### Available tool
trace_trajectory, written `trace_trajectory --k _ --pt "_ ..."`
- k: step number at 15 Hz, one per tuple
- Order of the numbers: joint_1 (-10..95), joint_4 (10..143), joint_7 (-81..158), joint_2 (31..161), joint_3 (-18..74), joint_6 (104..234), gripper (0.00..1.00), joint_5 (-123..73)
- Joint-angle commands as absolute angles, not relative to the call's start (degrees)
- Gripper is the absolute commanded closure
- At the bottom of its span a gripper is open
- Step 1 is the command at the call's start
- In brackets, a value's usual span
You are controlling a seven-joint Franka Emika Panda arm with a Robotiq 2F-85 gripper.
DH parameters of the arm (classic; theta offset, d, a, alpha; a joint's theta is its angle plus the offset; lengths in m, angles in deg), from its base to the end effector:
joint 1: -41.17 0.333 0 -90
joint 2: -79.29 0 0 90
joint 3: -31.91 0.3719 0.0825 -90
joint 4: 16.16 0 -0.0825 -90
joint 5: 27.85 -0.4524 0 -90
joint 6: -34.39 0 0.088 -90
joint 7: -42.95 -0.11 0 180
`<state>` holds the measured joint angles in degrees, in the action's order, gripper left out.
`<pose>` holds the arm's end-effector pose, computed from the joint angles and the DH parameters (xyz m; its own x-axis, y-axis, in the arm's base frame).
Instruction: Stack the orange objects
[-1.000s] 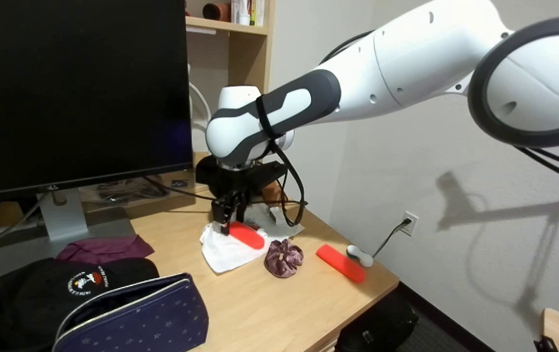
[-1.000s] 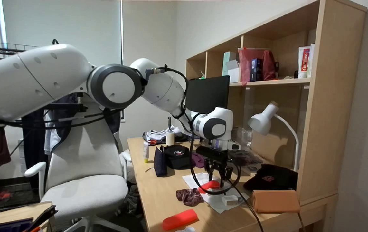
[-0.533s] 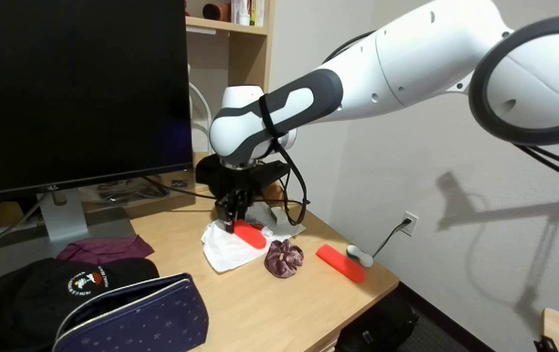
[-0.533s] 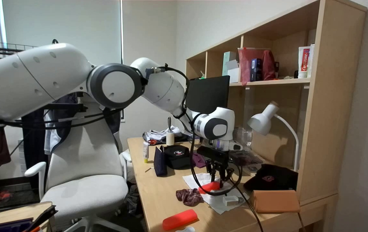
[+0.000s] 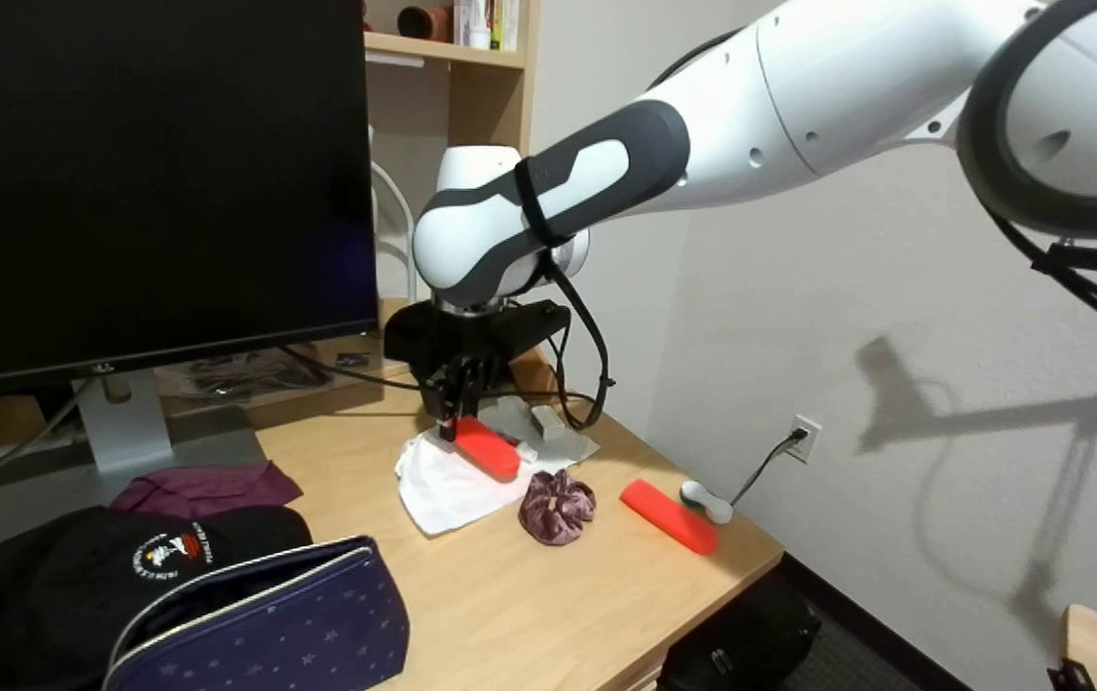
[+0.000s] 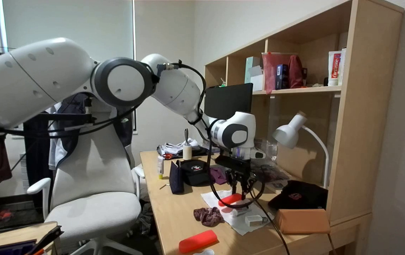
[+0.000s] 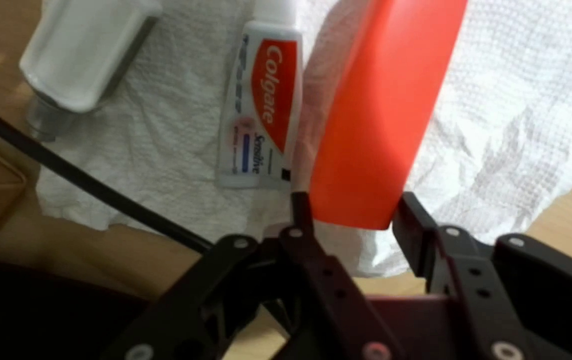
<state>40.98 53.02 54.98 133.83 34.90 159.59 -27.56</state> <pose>0.8633 0.0291 0.1920 0.9711 0.2363 0.0340 0.2374 -0.9709 -0.0319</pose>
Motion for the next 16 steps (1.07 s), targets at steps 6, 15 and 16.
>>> trace_trajectory --k 6,15,16 --pt "40.55 73.93 54.34 115.98 35.35 161.14 0.80 -28.00" --pt "35.67 93.23 58.01 103.95 36.86 162.35 0.80 -37.81" --pt "35.15 94.81 58.50 103.46 36.84 162.83 0.80 -39.30"
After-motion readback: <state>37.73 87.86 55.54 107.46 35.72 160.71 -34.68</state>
